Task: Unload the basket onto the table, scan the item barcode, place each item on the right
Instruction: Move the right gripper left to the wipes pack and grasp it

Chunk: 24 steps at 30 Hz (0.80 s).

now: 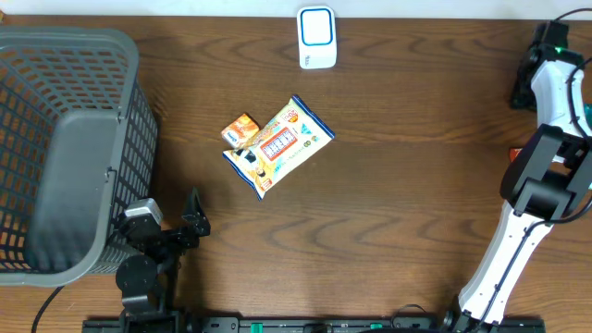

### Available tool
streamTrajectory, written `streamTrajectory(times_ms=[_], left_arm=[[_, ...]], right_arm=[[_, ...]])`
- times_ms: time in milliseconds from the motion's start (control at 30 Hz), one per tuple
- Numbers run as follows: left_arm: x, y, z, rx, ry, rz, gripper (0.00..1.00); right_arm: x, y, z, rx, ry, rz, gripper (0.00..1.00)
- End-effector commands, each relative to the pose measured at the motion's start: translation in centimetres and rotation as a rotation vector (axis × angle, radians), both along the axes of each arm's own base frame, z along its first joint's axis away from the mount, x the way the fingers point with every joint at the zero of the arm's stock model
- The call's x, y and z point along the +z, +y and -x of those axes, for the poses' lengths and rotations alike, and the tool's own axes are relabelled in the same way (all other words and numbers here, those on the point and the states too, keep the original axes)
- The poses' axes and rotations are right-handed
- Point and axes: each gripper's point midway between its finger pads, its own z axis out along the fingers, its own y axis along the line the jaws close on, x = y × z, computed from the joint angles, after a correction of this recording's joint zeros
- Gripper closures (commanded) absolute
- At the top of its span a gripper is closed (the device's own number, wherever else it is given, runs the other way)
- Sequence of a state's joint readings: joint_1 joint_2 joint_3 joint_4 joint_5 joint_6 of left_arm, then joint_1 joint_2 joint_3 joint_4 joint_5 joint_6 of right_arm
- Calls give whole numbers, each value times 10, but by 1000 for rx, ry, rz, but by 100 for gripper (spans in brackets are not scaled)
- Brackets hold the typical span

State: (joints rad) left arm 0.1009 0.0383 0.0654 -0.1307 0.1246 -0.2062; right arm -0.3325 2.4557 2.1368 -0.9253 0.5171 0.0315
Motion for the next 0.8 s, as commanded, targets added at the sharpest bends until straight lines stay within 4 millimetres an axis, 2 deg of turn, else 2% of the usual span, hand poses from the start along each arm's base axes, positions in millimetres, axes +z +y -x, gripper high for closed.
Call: streamTrajectory(times_ms=[0,67,100,167,233,333,467,600,733,767], left_arm=[[-14,1,0,3,33,0,2],[-14,1,0,3,32,0,2],[-14,1,0,3,33,0,2],[-14,1,0,3,33,0,2],[-14,1,0,3,33,0,2],[-14,1,0,3,33,0,2],[-14,1,0,3,33,0,2],[-14,1,0,3,33,0,2],[-14,1,0,3,33,0,2],[-14,1,0,3,33,0,2]], right_arm=[[91,50,-26,58,-281,-171,16],[123,94,-32,135,-386,-360,8],[135,117,-33,176,-419,-459,1],[162,169,-25,252,-461,-674,1],[178,205,-8,206,-450,-814,1],[180,239,26,4,-357,-893,1],[170,279,75,-281,-181,-926,1],[164,312,124,-575,0,-918,1],[167,355,132,-508,74,-986,1],[167,361,134,-507,80,-986,1]])
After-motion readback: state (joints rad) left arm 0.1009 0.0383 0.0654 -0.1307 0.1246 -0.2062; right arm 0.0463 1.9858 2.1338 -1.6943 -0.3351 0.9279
